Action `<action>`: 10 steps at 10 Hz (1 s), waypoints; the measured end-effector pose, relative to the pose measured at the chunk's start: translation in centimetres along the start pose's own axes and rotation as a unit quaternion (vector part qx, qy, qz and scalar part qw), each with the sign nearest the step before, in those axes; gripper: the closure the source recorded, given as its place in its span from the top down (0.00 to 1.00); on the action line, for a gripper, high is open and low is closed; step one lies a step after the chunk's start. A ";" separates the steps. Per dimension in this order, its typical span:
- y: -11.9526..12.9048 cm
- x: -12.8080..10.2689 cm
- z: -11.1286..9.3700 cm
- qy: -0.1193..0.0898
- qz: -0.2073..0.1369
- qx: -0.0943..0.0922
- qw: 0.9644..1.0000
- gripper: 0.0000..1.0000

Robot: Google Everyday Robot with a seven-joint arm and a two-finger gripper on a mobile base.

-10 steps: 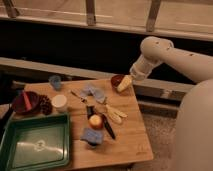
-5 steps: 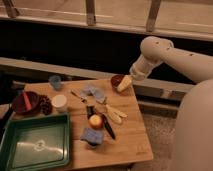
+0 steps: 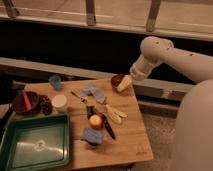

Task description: Place fork in paper cup

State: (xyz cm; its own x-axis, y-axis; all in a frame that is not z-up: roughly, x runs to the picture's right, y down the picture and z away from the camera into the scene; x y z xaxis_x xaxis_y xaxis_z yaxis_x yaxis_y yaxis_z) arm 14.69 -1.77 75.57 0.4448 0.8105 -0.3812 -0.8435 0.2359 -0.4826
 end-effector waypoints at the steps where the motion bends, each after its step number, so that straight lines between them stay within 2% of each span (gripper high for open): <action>1: -0.1 0.0 -0.1 -0.001 -0.001 0.000 1.000 0.80; 2: 0.1 0.0 -0.1 -0.003 -0.007 0.002 1.000 0.80; 4: 0.9 -1.1 -0.4 -0.018 -0.046 0.013 0.999 0.80; 6: 3.7 -3.9 0.5 -0.036 -0.090 0.010 0.995 0.80; 10: 10.5 -10.7 3.5 -0.052 -0.168 0.001 0.984 0.80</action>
State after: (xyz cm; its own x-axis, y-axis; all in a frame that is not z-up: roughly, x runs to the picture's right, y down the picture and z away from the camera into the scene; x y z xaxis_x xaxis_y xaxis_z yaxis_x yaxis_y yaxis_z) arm 0.01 -6.07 77.39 0.6658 0.7367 -0.1184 -0.6548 0.5008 -0.5660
